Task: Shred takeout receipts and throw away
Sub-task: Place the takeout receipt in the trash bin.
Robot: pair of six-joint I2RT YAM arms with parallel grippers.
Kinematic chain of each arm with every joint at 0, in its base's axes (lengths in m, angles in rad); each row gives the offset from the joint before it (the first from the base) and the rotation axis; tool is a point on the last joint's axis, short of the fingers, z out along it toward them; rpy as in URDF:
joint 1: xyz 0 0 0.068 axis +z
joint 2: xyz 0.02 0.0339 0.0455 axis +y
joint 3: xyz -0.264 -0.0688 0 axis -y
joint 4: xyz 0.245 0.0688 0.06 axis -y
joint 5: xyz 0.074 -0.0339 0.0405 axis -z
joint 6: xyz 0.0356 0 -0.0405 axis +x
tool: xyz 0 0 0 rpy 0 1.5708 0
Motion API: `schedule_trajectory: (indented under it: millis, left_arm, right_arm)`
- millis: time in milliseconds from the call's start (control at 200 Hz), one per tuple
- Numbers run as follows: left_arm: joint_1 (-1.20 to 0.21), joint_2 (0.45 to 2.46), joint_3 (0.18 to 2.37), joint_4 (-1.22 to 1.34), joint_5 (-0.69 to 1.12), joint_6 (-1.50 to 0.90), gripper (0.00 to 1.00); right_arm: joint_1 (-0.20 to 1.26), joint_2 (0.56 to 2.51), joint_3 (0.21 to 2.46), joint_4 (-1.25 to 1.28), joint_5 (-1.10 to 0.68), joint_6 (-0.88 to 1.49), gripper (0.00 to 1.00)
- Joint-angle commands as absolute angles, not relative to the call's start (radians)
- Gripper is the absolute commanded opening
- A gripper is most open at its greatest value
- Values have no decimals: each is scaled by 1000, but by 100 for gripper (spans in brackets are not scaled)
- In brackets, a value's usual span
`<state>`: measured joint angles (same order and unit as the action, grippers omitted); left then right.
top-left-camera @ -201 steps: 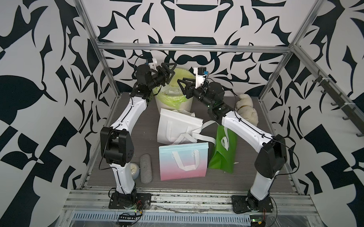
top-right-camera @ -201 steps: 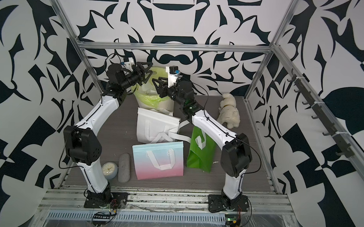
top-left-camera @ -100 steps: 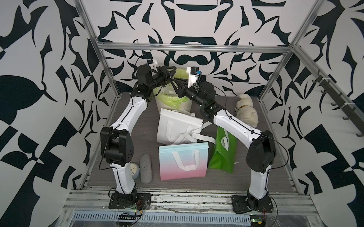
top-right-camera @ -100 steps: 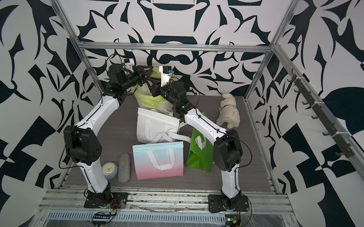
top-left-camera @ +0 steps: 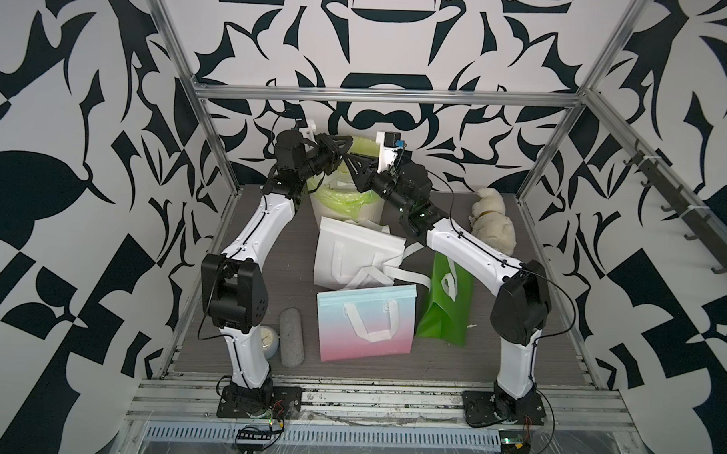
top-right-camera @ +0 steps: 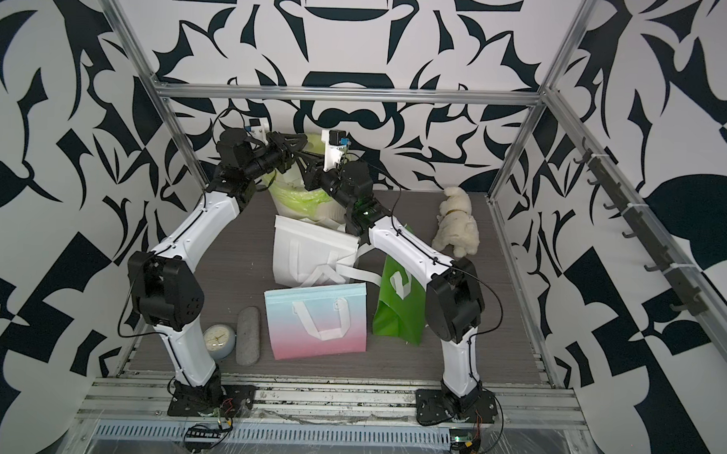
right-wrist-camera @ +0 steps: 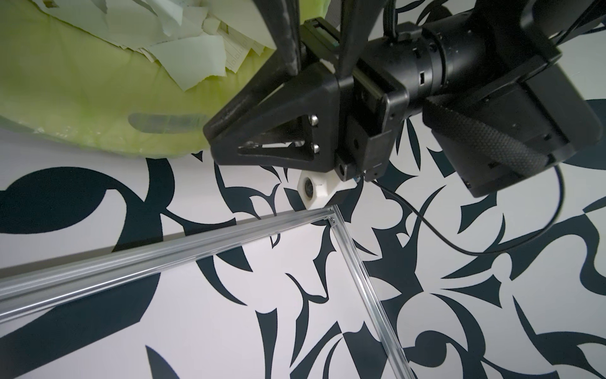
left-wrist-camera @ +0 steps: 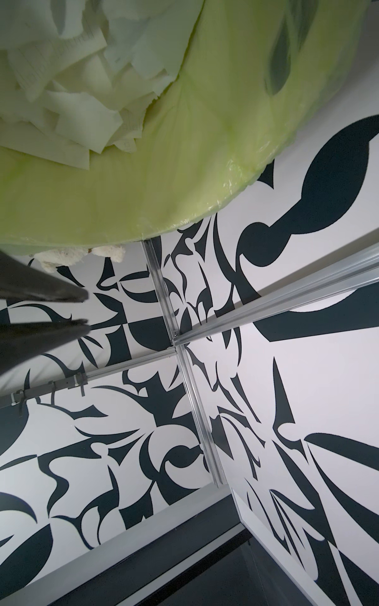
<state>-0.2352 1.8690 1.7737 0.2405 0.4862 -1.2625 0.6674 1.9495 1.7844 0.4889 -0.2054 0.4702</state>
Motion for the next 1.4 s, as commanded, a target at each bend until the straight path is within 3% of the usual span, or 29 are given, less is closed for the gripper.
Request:
schedule_trajectory:
  millis: [0, 600, 885, 1030, 1395]
  left_arm:
    - [-241, 1870, 1782, 231, 480, -1249, 17]
    - [-243, 1879, 1804, 217, 486, -1251, 22]
    - [-246, 1882, 1805, 225, 499, -1268, 22]
    - [-247, 1886, 1802, 241, 511, -1288, 22]
    - [-245, 1884, 1829, 236, 491, -1292, 26]
  right_arm:
    - [666, 1944, 1842, 530, -206, 480, 23]
    - [669, 1947, 1817, 532, -267, 451, 22]
    - [670, 1954, 1814, 536, -267, 443, 15]
    - [670, 1960, 1823, 536, -264, 441, 0]
    - [696, 1931, 1785, 518, -240, 350, 0]
